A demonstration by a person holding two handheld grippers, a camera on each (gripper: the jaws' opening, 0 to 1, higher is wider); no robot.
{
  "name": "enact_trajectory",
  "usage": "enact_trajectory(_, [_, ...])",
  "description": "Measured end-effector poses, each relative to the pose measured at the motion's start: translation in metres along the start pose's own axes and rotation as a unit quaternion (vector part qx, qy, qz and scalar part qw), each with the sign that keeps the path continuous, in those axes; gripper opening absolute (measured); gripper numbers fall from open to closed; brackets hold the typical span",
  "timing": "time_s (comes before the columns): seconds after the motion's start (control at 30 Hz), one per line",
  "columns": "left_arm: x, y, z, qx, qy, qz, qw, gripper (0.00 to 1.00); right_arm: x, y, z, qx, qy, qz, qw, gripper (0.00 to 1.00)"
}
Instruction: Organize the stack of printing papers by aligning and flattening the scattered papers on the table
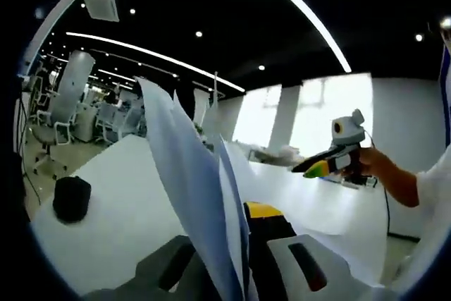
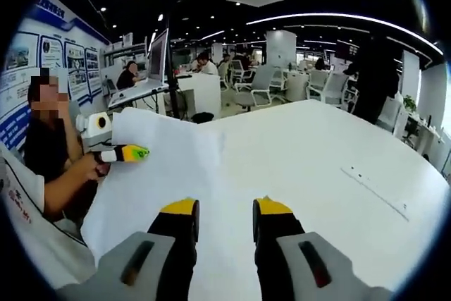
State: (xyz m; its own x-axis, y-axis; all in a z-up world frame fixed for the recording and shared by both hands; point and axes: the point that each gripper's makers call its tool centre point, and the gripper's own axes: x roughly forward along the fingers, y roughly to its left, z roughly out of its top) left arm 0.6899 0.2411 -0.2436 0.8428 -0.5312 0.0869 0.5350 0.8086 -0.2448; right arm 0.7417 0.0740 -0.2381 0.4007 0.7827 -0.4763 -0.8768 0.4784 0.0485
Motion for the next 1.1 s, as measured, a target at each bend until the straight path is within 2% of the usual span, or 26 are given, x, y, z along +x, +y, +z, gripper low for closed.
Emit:
enact_trajectory(0.27, [0.011, -0.031, 0.033, 0.051, -0.003, -0.049, 0.9975, 0.07, -0.016, 0.011, 0.006, 0.023, -0.031, 0.037, 0.9986, 0.27])
enact_trajectory(0.43, [0.025, -0.062, 0.060, 0.096, -0.002, -0.089, 0.9914, 0.06, -0.031, 0.015, 0.013, 0.027, -0.052, 0.040, 0.9975, 0.28])
enact_trajectory(0.53, [0.031, -0.077, 0.071, 0.113, -0.005, -0.105, 0.9880, 0.06, -0.037, 0.018, 0.016, 0.035, -0.062, 0.046, 0.9964, 0.29])
enact_trajectory(0.67, [0.043, -0.109, 0.089, 0.141, -0.011, -0.150, 0.9784, 0.06, -0.053, 0.017, 0.023, 0.039, -0.086, 0.048, 0.9944, 0.31])
enact_trajectory(0.77, [0.049, -0.127, 0.100, 0.146, -0.020, -0.181, 0.9725, 0.06, -0.065, 0.014, 0.027, 0.039, -0.102, 0.046, 0.9929, 0.31])
enact_trajectory(0.83, [0.052, -0.141, 0.107, 0.147, -0.027, -0.203, 0.9676, 0.06, -0.073, 0.013, 0.029, 0.038, -0.115, 0.047, 0.9915, 0.35])
enact_trajectory(0.87, [0.052, -0.143, 0.108, 0.148, -0.028, -0.207, 0.9667, 0.06, -0.075, 0.014, 0.029, 0.037, -0.117, 0.048, 0.9912, 0.37])
enact_trajectory(0.97, [0.059, -0.163, 0.116, 0.147, -0.030, -0.243, 0.9584, 0.06, -0.091, 0.016, 0.035, 0.039, -0.149, 0.062, 0.9862, 0.40])
enact_trajectory(1.1, [0.069, -0.183, 0.121, 0.153, -0.033, -0.269, 0.9503, 0.06, -0.105, 0.016, 0.040, 0.036, -0.171, 0.063, 0.9825, 0.46])
